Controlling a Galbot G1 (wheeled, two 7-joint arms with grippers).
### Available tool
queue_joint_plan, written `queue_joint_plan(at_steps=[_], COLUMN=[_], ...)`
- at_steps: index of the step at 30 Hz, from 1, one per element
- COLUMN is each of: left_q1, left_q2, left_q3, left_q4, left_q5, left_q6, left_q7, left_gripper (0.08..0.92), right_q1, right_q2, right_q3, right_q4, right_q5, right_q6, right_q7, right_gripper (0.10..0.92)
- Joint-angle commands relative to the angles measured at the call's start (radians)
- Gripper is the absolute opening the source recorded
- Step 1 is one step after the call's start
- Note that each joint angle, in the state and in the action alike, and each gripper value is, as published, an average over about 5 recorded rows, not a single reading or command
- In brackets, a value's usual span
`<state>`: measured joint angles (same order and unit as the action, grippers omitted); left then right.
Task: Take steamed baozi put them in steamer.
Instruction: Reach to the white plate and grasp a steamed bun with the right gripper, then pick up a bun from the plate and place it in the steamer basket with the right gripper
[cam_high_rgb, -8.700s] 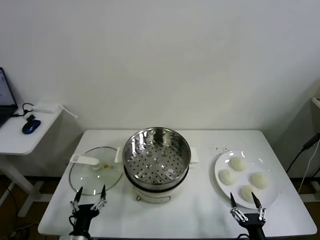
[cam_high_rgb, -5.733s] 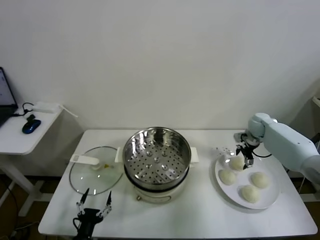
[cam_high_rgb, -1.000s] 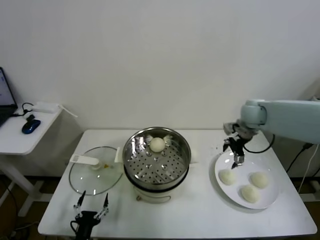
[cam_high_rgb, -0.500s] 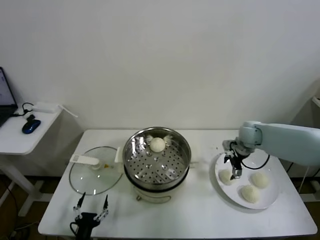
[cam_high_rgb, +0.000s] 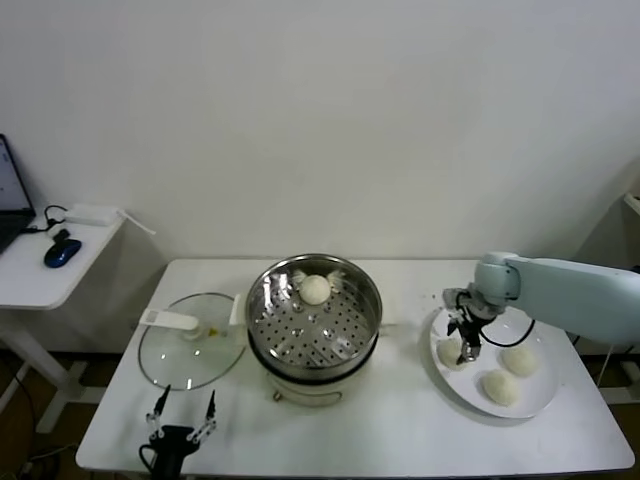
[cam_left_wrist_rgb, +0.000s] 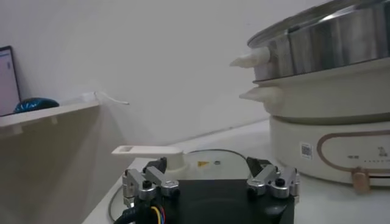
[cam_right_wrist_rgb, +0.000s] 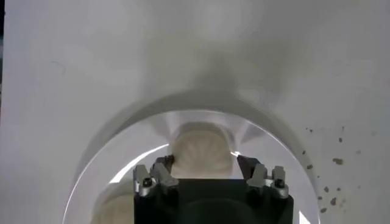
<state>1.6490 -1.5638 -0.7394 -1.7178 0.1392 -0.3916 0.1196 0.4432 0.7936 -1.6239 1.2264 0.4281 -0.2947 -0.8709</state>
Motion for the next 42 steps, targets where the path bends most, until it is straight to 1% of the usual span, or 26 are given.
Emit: queue_joint_plan(at_steps=[1,8,18,23,32,37,42], left_q1=[-0.002,-0.001,-0.007,-0.008,-0.009,-0.005,-0.002], left_q2=[0.000,-0.003,-0.003,-0.001,0.000,0.003,0.007], left_q3=[0.000,0.004,0.006,0.004,0.007,0.010,0.015], left_q4=[-0.003,-0.004,-0.001,-0.002,-0.009,-0.017,-0.027], left_q5=[0.001,0.001,-0.001,-0.004,-0.005,-0.006,-0.006], left_q6=[0.001,0.000,0.001,0.005,0.010,0.013,0.021], left_q7=[-0.002,-0.002,-0.002,-0.001,0.001,0.002,0.002], left_gripper=[0.823,0.823,0.823,0.823,0.823,0.823,0.823], right_q1=[0.020,0.032,0.061,0.140,0.476,0.665,0.794], right_q2=[-0.002,0.000,0.013,0.025,0.103,0.168,0.265], right_q3=[-0.013,-0.029,-0.033,-0.077,-0.267,-0.317,-0.315], right_q4=[0.009,0.002,-0.007,0.019,0.161,0.238,0.256], right_q5=[0.022,0.011,-0.002,0.027,0.198,0.350,0.497], right_q6=[-0.007,-0.007,-0.002,0.006,0.028,0.035,0.034], right_q7=[-0.023,-0.028,-0.027,-0.042,-0.105,-0.155,-0.202], right_gripper=[0.703,0.686,0.618,0.597,0.594,0.594,0.594])
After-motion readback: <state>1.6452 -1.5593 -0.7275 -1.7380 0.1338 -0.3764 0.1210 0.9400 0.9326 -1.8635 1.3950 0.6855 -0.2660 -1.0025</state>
